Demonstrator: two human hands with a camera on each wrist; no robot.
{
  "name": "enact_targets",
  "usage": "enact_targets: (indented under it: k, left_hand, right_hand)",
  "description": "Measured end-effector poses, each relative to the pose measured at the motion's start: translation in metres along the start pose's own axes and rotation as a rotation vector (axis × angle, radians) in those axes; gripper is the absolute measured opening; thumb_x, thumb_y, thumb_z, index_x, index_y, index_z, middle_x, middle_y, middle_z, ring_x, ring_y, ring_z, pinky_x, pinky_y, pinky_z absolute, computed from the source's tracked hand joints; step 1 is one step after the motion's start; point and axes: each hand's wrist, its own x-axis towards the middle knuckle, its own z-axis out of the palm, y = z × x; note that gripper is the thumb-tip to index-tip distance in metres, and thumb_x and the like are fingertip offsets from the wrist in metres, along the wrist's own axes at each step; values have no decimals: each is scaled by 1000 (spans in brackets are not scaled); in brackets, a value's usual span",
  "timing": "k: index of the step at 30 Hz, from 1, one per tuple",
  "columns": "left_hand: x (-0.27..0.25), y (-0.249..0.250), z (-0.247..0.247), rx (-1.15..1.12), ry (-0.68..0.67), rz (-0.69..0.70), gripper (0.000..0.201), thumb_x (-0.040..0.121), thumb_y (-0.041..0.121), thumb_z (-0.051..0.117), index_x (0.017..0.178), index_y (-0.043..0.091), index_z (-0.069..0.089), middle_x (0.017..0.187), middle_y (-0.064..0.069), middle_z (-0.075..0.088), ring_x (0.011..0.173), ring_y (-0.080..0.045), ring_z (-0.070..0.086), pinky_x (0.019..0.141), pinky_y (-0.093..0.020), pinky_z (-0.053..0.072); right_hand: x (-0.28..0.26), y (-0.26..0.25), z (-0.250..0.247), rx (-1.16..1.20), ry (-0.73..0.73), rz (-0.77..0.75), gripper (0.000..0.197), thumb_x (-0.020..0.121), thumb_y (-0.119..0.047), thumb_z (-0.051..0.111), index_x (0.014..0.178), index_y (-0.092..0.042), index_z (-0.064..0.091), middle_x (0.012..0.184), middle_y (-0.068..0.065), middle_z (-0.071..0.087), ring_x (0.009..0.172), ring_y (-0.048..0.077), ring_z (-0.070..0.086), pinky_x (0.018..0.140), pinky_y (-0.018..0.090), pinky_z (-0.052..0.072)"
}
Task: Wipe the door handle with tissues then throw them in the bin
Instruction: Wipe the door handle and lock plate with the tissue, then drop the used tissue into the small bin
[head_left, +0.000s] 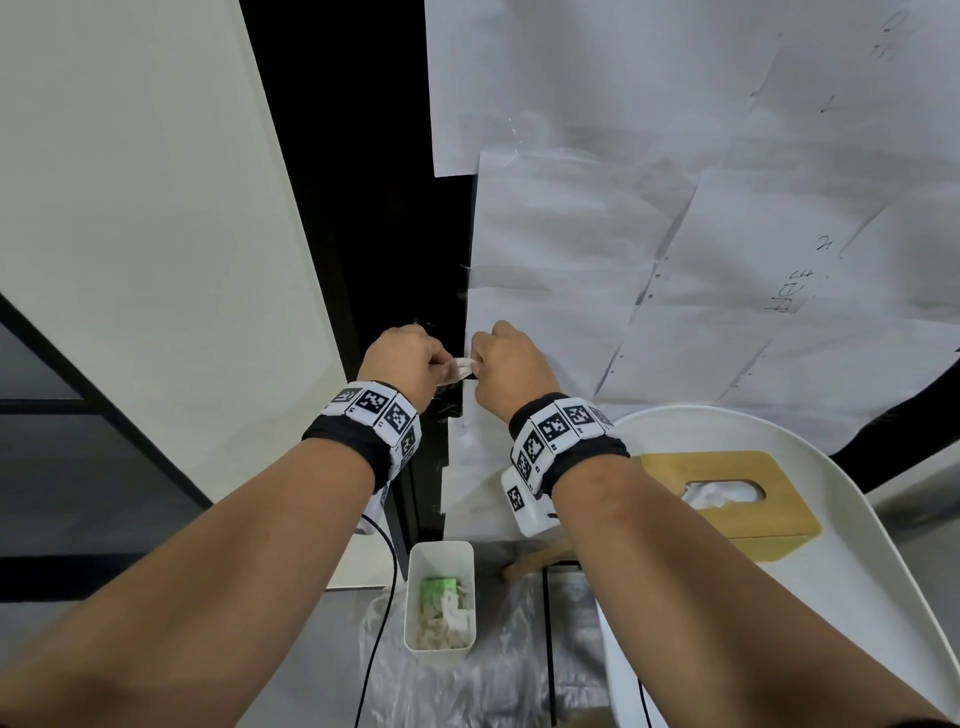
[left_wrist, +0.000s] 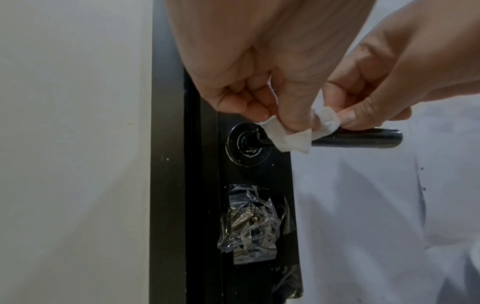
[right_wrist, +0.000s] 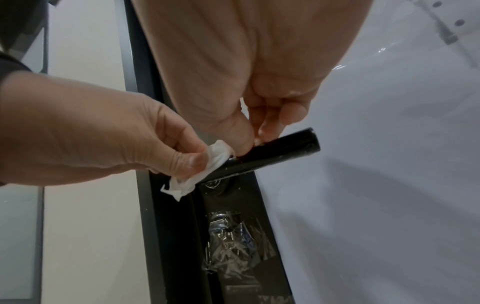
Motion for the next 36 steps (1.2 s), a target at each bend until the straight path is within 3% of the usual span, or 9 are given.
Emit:
enact_targets:
  k: [2, 4, 8, 12, 17, 25, 29, 32, 36]
  left_hand:
    - [0, -3, 6, -13, 88, 45, 16, 90, 29, 61, 100, 28, 74, 105, -1, 59, 102, -22, 55, 84, -35, 48]
    - [0, -5, 9, 13, 67, 49, 18, 92, 24, 58, 100, 29, 73, 108, 0, 58, 106, -22, 52, 86, -33, 46]
    - [-4, -8, 15, -44, 198, 118, 18, 88, 13, 59, 94, 20, 73, 101, -3, 61, 103, -22, 52, 85, -37, 46]
    - [-5, -10, 22, -65, 245, 136, 16, 87, 13, 60, 92, 19, 73, 95, -2, 60, 98, -22, 52, 80, -34, 45]
    - [-8, -11, 28, -126, 288, 152, 16, 86, 8, 60, 88, 15, 74, 91, -4, 61, 94, -25, 53, 80, -41, 48]
    - [-14, -9, 30, -138, 319, 142, 18, 91, 19, 59, 99, 20, 74, 100, -1, 63, 101, -25, 53, 85, -39, 48]
    - [-19, -4, 30, -101, 192, 19, 18, 92, 21, 57, 103, 23, 72, 116, 1, 58, 111, -23, 51, 94, -35, 43]
    - [-40, -2, 46, -96, 344, 77, 12, 89, 20, 62, 93, 20, 74, 110, 1, 59, 103, -23, 50, 88, -35, 42]
    - [-63, 2, 65, -117, 328, 22, 15, 91, 24, 58, 99, 21, 71, 106, -1, 61, 99, -24, 54, 88, -42, 45]
  right_hand:
    - [-1, -3, -1, -24, 2, 10, 10, 82, -5, 56, 92, -7, 56, 97, 11, 50, 85, 27, 49, 61, 32, 34]
    - [-2, -6, -1, -46, 11, 22, 12, 81, -4, 55, 93, -7, 56, 99, 11, 50, 86, 27, 48, 62, 31, 31]
    - [-6, -11, 2, -48, 30, 41, 14, 80, 0, 54, 92, -6, 55, 100, 12, 49, 87, 29, 48, 62, 31, 30]
    - [-10, -13, 5, -51, 73, 60, 18, 78, 6, 50, 91, -4, 55, 99, 14, 49, 85, 28, 45, 61, 31, 28]
    - [-16, -15, 10, -47, 131, 72, 17, 78, 7, 48, 89, -3, 56, 97, 14, 48, 79, 25, 39, 60, 31, 28]
    - [-25, -11, 10, -106, 158, 34, 9, 83, 1, 54, 89, -4, 58, 98, 13, 49, 83, 29, 48, 59, 31, 30]
    - [-41, -7, 12, -118, 140, -16, 8, 85, -2, 55, 91, -4, 60, 99, 12, 49, 85, 29, 49, 59, 31, 31]
    - [-52, 1, 16, -88, 128, -32, 8, 86, -4, 53, 93, -4, 58, 100, 12, 51, 86, 30, 52, 60, 32, 32]
    - [-64, 8, 28, 47, 79, -19, 12, 88, -3, 50, 98, -5, 57, 100, 14, 54, 84, 32, 55, 62, 31, 36]
